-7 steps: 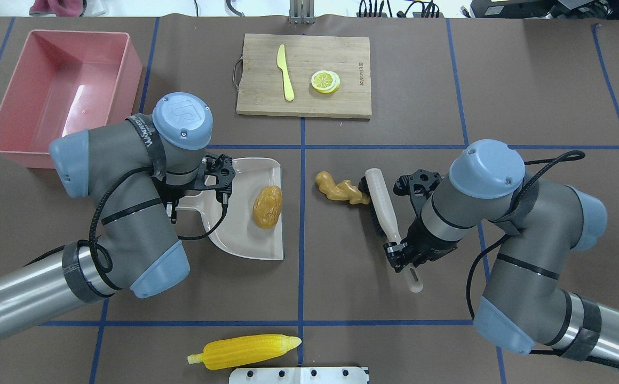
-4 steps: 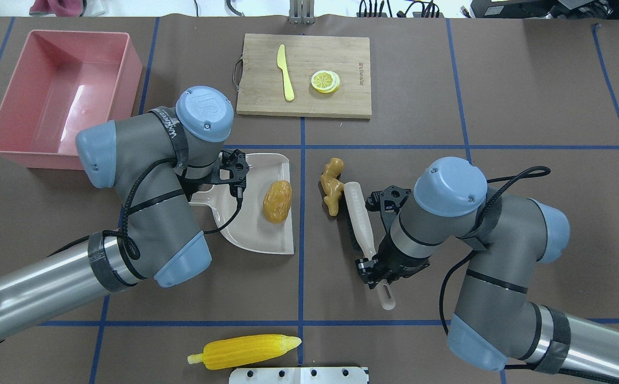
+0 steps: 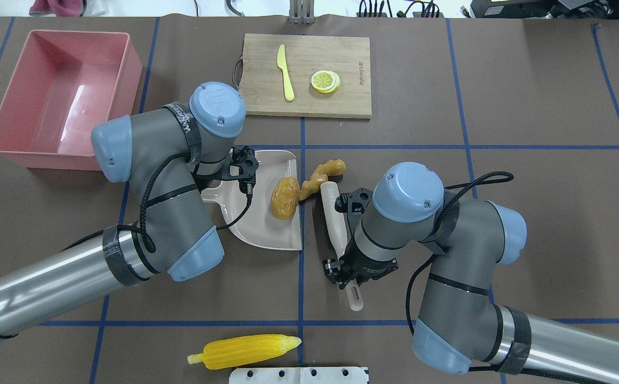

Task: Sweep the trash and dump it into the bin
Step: 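Move the brush behind the ginger with the right gripper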

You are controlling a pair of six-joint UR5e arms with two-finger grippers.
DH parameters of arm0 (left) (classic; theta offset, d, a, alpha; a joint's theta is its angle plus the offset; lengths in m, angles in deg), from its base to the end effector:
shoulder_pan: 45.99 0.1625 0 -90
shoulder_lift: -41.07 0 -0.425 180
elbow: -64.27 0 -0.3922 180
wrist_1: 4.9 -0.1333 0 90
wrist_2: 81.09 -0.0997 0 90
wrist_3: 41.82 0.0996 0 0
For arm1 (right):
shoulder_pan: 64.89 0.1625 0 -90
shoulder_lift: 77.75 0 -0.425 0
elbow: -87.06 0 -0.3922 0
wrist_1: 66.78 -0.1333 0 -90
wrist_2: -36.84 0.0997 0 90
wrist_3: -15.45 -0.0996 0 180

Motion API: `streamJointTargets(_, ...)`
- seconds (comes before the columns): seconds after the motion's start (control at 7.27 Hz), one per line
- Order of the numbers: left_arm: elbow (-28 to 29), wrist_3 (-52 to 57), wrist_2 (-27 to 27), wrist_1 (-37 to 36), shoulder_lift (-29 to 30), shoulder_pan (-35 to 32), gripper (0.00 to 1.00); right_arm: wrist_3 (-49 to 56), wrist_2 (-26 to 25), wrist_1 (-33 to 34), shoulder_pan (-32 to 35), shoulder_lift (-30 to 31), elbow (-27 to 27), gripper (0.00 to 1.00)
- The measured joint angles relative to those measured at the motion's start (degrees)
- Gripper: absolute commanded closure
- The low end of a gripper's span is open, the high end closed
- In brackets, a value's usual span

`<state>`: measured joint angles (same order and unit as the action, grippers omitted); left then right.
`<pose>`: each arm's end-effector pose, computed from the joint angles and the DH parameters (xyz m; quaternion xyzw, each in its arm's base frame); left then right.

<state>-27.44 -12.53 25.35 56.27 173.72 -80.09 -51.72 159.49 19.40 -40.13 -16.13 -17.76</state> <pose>0.5124 -0.4739 0.2662 0.0975 0.1686 0.6779 0.7088 -0.5272 -0.3308 0.2522 -0.0814 -0.4543 -0.0973 0.8818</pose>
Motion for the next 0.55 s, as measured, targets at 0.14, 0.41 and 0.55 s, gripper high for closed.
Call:
streamJointTargets(0.14,0.00,0.06,0.02,0.03,-0.03,0.00,1.00,0.16,0.46,1.41,2.45,0.09,-0.83,1.00)
streamJointTargets(0.41,-0.03,0.18,0.08,0.14,-0.09,0.00,1.00,1.37,0.70,3.81,8.56,0.80,-2.46,1.00)
streamJointTargets(0.55,-0.04,0.16,0.08,0.19,-0.11,0.00,1.00,3.69,0.37,4.19,10.73,1.28,-2.38,1.00)
